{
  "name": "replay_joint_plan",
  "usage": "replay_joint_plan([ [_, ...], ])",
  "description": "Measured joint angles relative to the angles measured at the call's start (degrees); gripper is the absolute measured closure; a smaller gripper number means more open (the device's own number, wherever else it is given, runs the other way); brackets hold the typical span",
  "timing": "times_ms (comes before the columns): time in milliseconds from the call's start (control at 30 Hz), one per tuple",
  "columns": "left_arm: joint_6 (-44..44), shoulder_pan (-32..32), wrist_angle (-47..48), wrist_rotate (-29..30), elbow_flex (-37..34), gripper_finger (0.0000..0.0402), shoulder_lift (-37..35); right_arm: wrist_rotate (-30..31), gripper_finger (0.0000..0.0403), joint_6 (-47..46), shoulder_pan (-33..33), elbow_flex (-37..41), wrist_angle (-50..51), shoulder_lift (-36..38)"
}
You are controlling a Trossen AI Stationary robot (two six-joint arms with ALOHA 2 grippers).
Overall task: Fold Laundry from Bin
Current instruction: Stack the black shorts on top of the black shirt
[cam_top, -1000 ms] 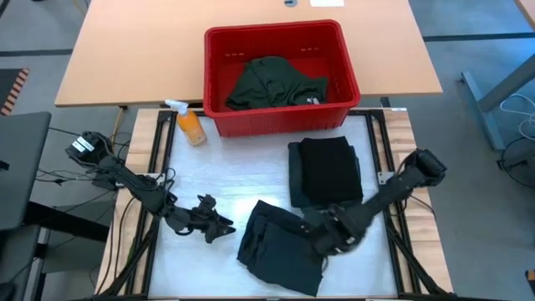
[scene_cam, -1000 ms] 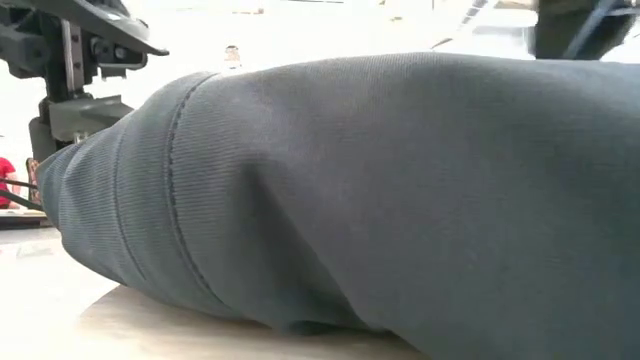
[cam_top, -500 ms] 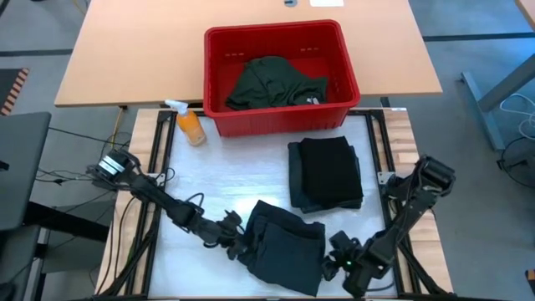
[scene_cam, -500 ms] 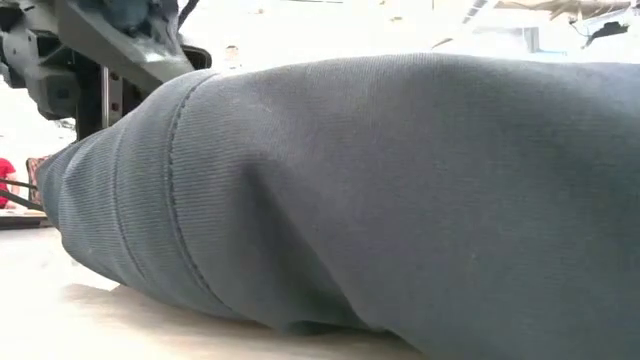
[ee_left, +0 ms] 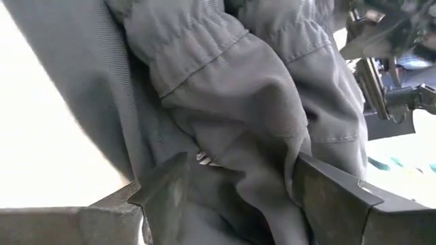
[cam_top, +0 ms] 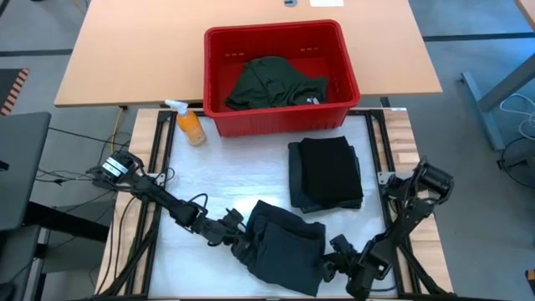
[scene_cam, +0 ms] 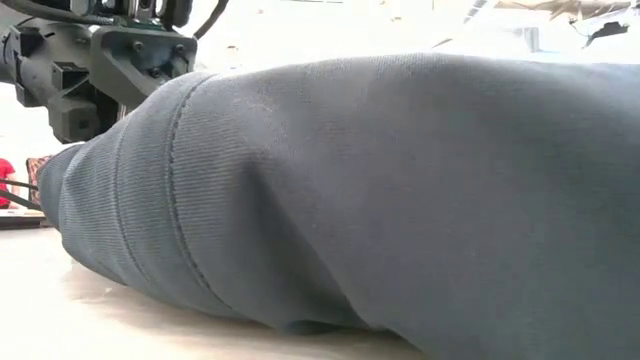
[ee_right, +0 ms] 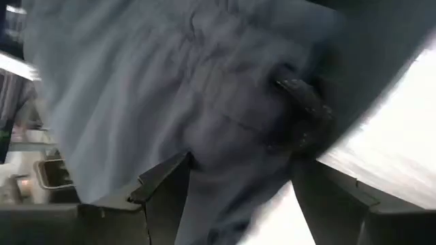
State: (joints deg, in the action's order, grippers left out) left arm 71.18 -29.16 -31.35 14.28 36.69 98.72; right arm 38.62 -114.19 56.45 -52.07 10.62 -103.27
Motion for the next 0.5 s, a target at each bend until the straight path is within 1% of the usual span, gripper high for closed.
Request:
replay_joint_plan([
  [133,0.0,0.6,1.3,1.3,0.0,0.0154,0.2,2.6,0.0121,1.2,-1.2,-0.3,-9.2,-6.0],
  [233,0.5,1.6,0.3,0.1,0.0,0.0154,1.9,4.4,0.0121,4.2,-2.6,-0.4,-15.9,-8.7],
  [300,1.5,2.1,-0.8,-0.6,0.2,0.0154,3.5,5.2,0.0122,7.1,-4.0,-0.4,-18.4,-9.3],
  [367,2.2,2.5,-1.1,-0.9,0.2,0.0158,4.8,5.2,0.0128,10.9,-5.7,-1.1,-18.3,-9.5],
  [433,2.6,2.6,-1.0,-0.8,0.3,0.0169,5.3,5.4,0.0147,16.2,-7.6,-2.3,-18.1,-9.3],
  [500,2.3,2.6,-1.0,-0.9,0.3,0.0190,5.4,4.4,0.0182,21.6,-9.7,-3.5,-17.8,-9.1],
])
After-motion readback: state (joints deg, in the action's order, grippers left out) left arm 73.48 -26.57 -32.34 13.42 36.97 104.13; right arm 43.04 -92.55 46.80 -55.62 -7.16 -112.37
